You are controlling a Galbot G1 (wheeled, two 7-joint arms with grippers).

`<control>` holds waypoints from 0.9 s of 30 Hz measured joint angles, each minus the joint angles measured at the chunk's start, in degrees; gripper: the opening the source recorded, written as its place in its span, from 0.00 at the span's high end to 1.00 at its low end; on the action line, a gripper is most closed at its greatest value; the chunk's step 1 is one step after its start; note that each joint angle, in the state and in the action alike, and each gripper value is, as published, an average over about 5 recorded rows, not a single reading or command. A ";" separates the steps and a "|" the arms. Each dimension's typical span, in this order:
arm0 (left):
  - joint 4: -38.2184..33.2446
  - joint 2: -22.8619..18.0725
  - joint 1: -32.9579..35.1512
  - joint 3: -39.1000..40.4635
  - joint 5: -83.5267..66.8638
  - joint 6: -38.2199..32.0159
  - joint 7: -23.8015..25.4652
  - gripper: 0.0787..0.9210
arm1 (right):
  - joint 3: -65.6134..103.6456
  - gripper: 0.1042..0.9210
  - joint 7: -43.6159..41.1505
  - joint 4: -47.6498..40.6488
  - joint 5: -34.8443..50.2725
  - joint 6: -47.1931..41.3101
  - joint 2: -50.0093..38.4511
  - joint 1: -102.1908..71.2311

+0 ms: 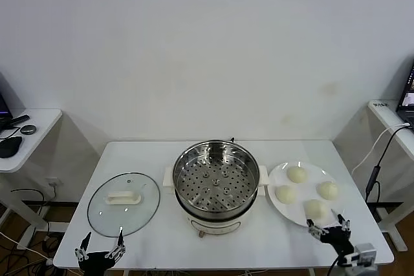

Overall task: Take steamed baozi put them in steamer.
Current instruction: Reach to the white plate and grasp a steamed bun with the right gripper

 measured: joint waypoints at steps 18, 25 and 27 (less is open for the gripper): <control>-0.28 -1.95 1.29 -0.35 1.23 -0.75 -1.32 0.12 | -31.71 0.12 -25.42 -21.46 -24.33 1.31 -24.35 45.65; -0.86 -2.61 1.32 -0.87 1.33 -0.93 -1.43 0.12 | -48.79 0.12 -39.38 -30.91 -32.17 5.73 -26.18 63.07; -0.93 -2.84 1.16 -0.85 1.42 -0.93 -1.39 0.12 | -52.85 0.12 -42.20 -33.54 -33.64 7.17 -26.10 66.84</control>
